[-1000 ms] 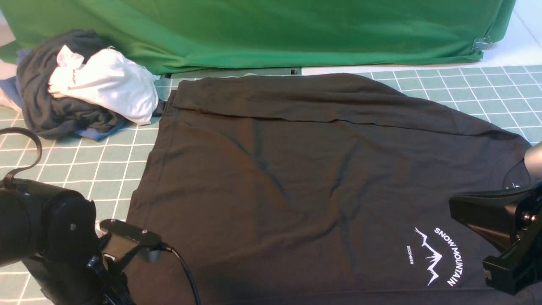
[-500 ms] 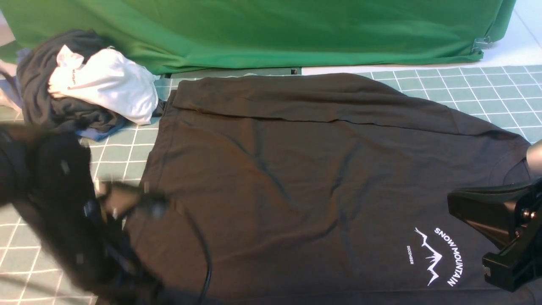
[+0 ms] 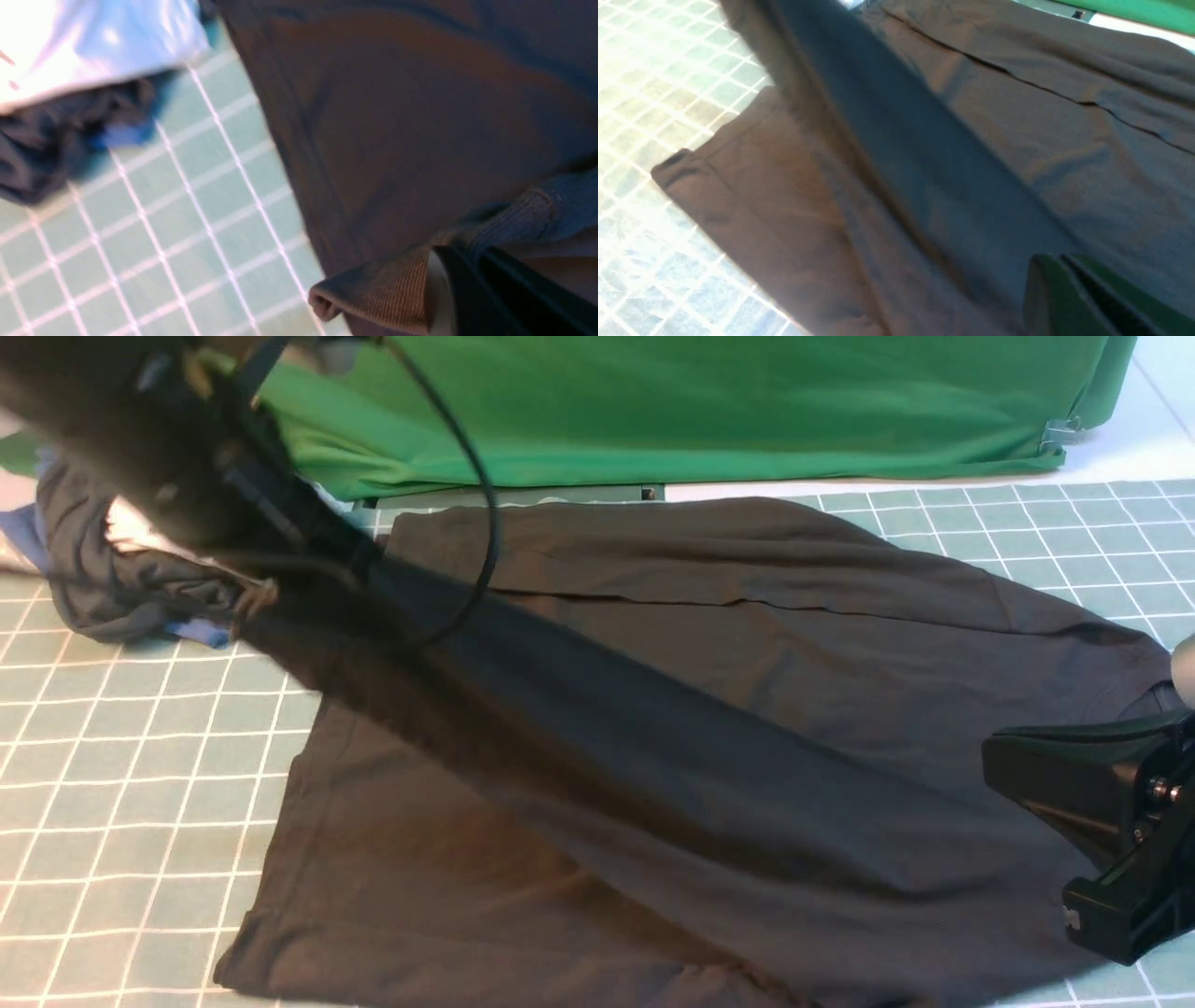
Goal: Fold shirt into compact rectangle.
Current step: 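Fold the left side of the black T-shirt inward over its body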
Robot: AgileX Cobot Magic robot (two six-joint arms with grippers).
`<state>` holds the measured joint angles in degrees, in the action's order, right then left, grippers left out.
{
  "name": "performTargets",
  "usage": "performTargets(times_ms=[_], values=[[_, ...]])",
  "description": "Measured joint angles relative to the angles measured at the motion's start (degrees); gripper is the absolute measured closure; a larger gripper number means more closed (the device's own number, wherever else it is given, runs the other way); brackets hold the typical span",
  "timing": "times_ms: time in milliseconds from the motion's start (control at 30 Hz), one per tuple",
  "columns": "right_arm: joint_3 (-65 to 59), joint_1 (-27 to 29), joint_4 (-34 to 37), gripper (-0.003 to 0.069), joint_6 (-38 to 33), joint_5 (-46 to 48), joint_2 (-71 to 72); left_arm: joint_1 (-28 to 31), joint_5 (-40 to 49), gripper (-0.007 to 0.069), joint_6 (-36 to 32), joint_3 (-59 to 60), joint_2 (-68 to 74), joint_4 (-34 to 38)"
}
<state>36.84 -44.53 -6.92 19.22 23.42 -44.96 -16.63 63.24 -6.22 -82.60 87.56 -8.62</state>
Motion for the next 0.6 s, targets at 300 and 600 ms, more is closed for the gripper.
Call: performTargets(times_ms=[300,600], values=[[0.0,0.0,-0.1,0.0622,1.3,0.0,0.0,0.0,-4.0,0.0617,1.3,-5.3,13.6,-5.5],[0.0,0.0,-0.1,0.0610,1.4,0.0,0.0,0.0,-4.4,0.0611,3.3,-5.5,21.4,-10.4]])
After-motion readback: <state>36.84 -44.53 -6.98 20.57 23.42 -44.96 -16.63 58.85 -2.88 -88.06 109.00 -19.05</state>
